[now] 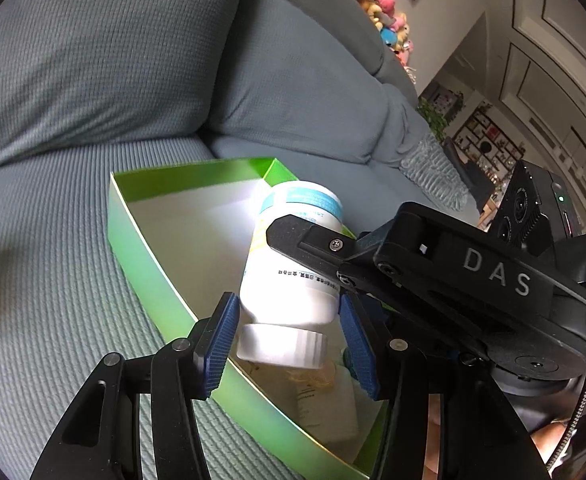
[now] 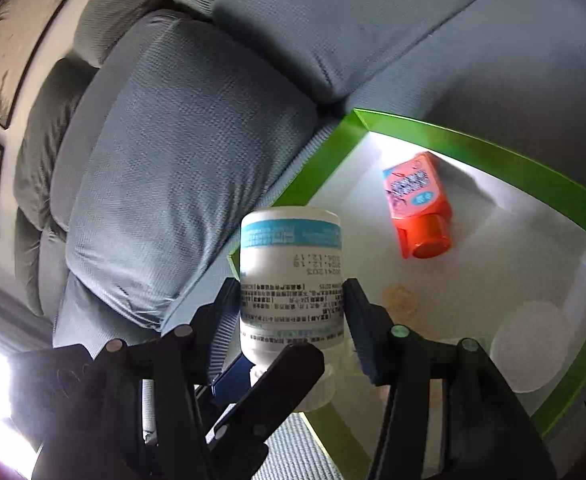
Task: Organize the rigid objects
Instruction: 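Carry the white pill bottle with the right gripper into the green box and release, then move the right gripper back to the clear comb clip on the cushion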
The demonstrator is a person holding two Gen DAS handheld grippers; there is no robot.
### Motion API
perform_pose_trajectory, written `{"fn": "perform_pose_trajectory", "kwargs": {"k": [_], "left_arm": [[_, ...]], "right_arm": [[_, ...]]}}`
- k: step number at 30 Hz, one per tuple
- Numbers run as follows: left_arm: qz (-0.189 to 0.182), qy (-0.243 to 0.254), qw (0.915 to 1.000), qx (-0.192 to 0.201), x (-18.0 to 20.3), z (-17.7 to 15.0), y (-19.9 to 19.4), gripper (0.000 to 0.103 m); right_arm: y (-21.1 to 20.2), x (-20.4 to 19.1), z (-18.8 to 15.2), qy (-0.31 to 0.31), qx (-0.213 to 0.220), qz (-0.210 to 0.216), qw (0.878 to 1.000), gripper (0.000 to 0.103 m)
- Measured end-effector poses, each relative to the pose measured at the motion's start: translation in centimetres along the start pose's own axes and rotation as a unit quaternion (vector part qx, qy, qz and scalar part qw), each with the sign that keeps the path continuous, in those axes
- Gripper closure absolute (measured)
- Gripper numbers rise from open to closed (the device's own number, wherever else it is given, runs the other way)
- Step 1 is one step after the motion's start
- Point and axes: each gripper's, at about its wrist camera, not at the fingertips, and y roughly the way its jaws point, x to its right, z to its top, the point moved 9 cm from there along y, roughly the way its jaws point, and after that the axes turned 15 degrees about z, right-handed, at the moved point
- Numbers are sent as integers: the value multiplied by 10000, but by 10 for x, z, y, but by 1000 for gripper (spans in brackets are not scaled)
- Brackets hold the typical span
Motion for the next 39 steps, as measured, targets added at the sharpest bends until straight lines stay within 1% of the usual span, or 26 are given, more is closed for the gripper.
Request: {"fn": "perform_pose_trajectory", "kwargs": {"k": [3,7,12,15,16,17,18,19,20,21,25,26,33,39], "left_arm": [[6,-29,10000,-21,0,-1,1,50],[43,-9,10000,-32,-1,-3,-1,50],[24,-130,9999,-50,-5,-7,-4,50],[16,-164,9998,-65,-7,-7,-8,50],[25,-157,9998,-72,-8,-8,-9,50],[33,-154,9998,-72,-9,-8,-12,50],[57,-151,9998,-66,-10,-9,-15,46],[55,-147,9999,-46,-10,-9,-17,38],[77,-137,9999,-38,-11,-10,-18,34],[114,-129,9998,-38,-12,-11,-20,30],[296,-56,9995,-68,-16,-15,-25,30],[324,-40,9994,-62,-17,-15,-27,30],[484,-16,9988,108,-25,-17,-40,30],[907,49,9954,292,-43,-17,-55,29]], "right_arm": [[-2,3,1,-69,27,-220,9997,51],[-2,6,1,-8,13,-205,9998,51],[-3,9,2,-76,63,-455,9989,50],[-5,7,4,-125,118,-458,9988,50],[-6,6,5,-182,151,-505,9984,49],[-8,5,5,-228,203,-571,9979,45],[-10,5,7,-284,278,-664,9970,43],[-11,4,8,-323,326,-717,9964,39],[-13,3,8,-360,358,-750,9959,37],[-13,3,8,-383,370,-757,9957,36],[-10,-2,6,-237,301,-463,9982,30],[-10,-3,5,-230,302,-449,9983,29],[-16,-3,9,-440,552,-957,9929,23],[-20,-4,9,-463,599,-1061,9915,21]]}}
